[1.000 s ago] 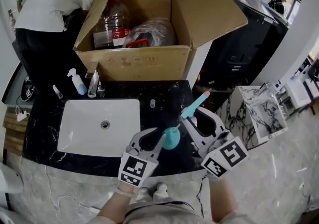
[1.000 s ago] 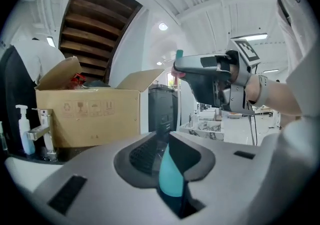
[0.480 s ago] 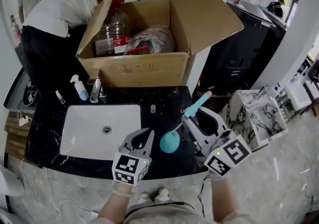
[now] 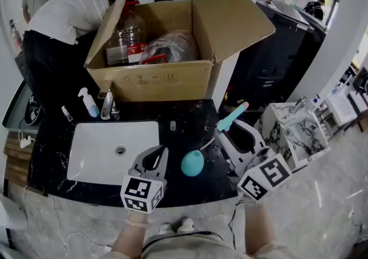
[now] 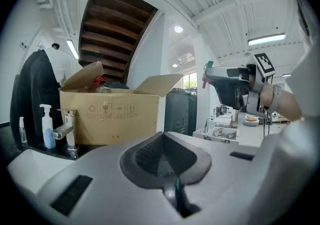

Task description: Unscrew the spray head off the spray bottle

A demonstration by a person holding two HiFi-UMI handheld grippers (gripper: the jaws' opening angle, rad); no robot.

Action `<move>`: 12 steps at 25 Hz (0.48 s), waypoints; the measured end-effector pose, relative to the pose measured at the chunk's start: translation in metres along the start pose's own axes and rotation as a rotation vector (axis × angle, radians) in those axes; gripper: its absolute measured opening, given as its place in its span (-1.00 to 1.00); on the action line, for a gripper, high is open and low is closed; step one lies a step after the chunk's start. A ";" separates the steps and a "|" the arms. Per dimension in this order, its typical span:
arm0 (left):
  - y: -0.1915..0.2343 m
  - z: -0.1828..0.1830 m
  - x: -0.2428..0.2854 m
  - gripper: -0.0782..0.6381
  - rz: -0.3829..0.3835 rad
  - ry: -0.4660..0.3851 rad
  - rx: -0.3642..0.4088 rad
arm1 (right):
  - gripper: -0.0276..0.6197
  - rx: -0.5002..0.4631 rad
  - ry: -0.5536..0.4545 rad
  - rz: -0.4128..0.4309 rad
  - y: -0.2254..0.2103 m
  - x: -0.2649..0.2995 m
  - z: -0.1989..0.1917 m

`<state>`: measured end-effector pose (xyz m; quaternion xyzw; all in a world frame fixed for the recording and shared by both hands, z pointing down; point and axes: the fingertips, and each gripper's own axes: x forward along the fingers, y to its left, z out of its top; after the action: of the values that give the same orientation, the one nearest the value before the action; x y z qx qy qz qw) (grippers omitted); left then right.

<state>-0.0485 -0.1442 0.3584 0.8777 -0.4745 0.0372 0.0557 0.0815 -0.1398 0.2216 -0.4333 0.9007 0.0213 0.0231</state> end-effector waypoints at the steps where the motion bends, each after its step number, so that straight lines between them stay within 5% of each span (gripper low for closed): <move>1: 0.002 0.000 -0.001 -0.77 0.005 0.000 -0.001 | -0.48 -0.004 0.001 -0.009 -0.002 -0.002 0.000; 12: 0.017 0.000 -0.013 -0.76 0.056 -0.017 -0.028 | -0.48 -0.032 0.063 -0.068 -0.013 -0.018 -0.022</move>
<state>-0.0696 -0.1429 0.3580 0.8636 -0.4997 0.0245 0.0629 0.1027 -0.1351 0.2447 -0.4645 0.8853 0.0210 -0.0116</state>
